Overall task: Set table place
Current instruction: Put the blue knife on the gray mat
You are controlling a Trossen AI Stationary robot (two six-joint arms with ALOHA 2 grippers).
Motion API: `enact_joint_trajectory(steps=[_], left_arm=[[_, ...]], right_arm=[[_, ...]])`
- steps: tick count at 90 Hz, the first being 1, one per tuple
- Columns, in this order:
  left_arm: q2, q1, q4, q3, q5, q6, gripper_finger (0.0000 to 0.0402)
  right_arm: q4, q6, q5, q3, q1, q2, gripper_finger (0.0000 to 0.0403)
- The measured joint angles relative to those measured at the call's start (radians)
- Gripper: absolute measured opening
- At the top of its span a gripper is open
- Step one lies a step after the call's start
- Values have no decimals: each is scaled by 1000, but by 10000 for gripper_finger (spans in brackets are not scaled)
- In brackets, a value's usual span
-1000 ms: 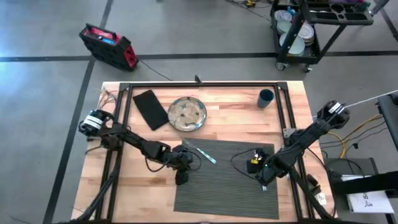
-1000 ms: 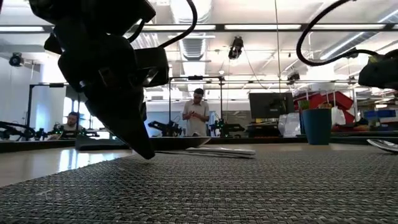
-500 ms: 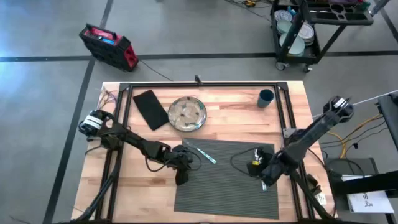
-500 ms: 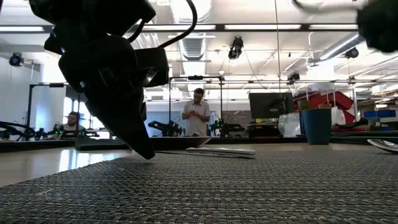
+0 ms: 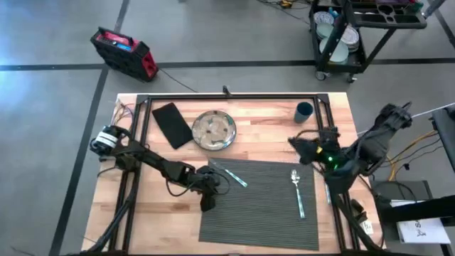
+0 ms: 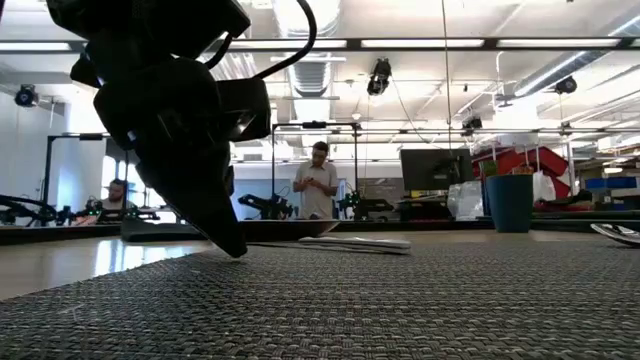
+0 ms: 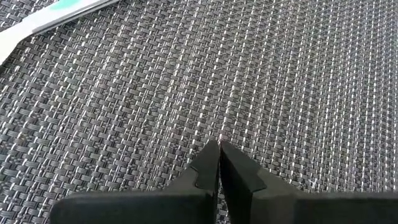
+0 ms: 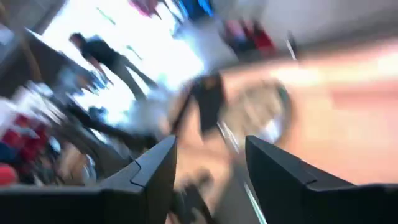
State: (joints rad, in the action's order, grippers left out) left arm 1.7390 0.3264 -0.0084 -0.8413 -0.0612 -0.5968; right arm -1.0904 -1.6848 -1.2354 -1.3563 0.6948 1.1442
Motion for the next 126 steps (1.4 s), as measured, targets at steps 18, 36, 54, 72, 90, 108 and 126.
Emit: enact_joint_trajectory(steps=[18,36,54,72,90,108,126], left_arm=[[0,0,8,0,0,0,0],[-3,0,10,0,1,-3,0],[-62,0,-13,0,7,-19,0],[-150,0,-16,0,2,-19,0],[-218,8,-47,0,1,-21,0],[-316,46,-199,0,50,-68,0],[-465,93,-267,0,36,-78,0]], right_arm=[[189,299,119,-12,-122,72,149],[237,442,477,-12,-270,215,123],[237,557,713,-11,-360,393,96],[335,699,874,-11,-423,571,72],[501,840,1035,-18,-484,709,52],[520,891,1105,-45,-537,771,43],[552,937,1114,-47,-567,776,52]])
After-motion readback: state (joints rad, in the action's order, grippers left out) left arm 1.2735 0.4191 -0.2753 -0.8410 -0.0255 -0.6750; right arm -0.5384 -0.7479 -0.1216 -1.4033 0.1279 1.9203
